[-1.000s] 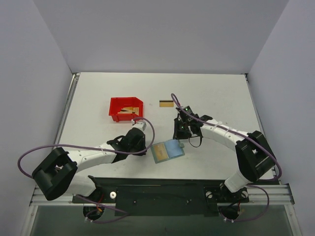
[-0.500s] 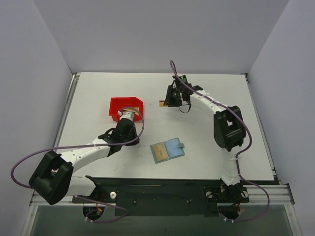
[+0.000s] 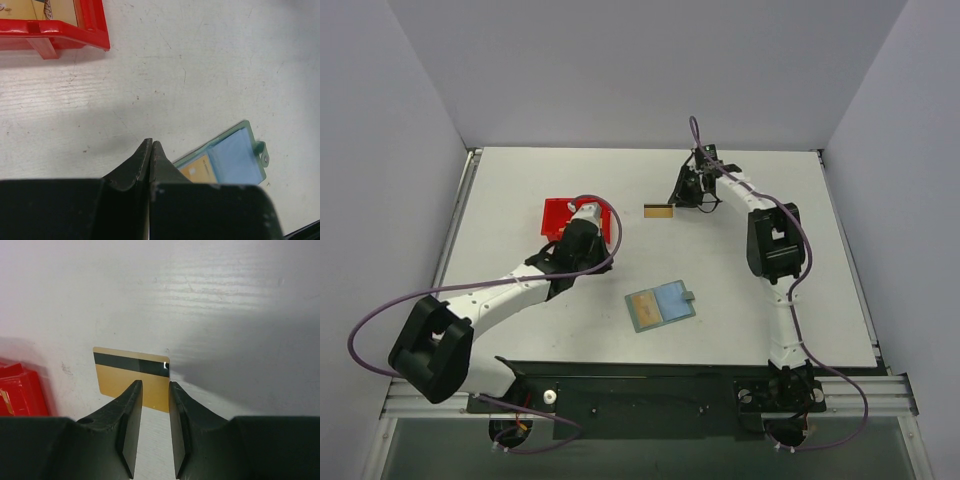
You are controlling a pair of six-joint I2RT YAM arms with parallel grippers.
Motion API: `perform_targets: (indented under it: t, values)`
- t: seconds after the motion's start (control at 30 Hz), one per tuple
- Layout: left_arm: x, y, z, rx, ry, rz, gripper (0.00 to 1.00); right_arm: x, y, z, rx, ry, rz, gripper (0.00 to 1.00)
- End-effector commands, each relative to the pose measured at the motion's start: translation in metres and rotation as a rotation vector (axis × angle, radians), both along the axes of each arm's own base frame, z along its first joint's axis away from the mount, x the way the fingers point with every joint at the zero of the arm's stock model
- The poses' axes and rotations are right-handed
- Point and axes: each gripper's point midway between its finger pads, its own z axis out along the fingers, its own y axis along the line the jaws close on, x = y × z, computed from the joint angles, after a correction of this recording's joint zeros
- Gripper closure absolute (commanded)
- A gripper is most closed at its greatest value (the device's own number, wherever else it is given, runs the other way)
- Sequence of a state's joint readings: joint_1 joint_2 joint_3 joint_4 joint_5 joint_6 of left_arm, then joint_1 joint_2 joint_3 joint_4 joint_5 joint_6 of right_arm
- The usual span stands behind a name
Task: Put the credit cards into the card holder
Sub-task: Move the credit card to the corner of the board.
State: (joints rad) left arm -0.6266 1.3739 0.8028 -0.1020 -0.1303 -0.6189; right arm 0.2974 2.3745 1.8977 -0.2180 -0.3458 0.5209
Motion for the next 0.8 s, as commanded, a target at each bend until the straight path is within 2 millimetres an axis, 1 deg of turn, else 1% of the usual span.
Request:
perform_targets:
  t: [0.0, 0.2, 0.23, 0.27, 0.3, 0.33, 0.37, 0.4, 0.43, 0.57, 0.77]
  values:
    - [0.012, -0.006, 0.015, -0.016, -0.042, -0.005, 0.94, 0.016, 0.009, 0.021, 0.045, -0.041, -0.007, 0.76]
    - [0.013, -0.007, 0.012, -0.014, -0.035, -0.004, 0.94, 0.028, 0.006, 0.013, 0.068, -0.031, -0.027, 0.76]
    - [0.013, -0.007, 0.012, -0.013, -0.034, -0.005, 0.94, 0.029, 0.008, 0.01, 0.078, -0.02, -0.023, 0.76]
    - [0.013, -0.007, 0.01, -0.01, -0.03, -0.005, 0.94, 0.032, 0.008, 0.013, 0.084, -0.023, -0.024, 0.78]
    - [0.013, -0.006, 0.01, -0.008, -0.029, -0.003, 0.94, 0.031, 0.01, 0.006, 0.096, -0.005, -0.012, 0.78]
    - [0.013, -0.006, 0.009, -0.007, -0.027, -0.003, 0.94, 0.032, 0.012, 0.009, 0.1, -0.003, -0.009, 0.78]
    - [0.013, -0.006, 0.009, -0.004, -0.027, 0.0, 0.94, 0.031, 0.014, 0.003, 0.109, 0.013, 0.001, 0.78]
    - [0.014, -0.005, 0.008, -0.003, -0.025, 0.003, 0.94, 0.032, 0.016, 0.006, 0.116, 0.012, 0.008, 0.78]
    - [0.013, -0.005, 0.007, -0.003, -0.022, 0.001, 0.94, 0.031, 0.017, 0.002, 0.122, 0.024, 0.014, 0.79]
    - [0.013, -0.004, 0.005, -0.002, -0.019, 0.005, 0.94, 0.027, 0.02, -0.003, 0.131, 0.043, 0.035, 0.8]
    - [0.013, 0.001, -0.002, 0.003, -0.005, 0.019, 0.95, 0.011, 0.024, -0.013, 0.127, 0.086, 0.081, 0.83]
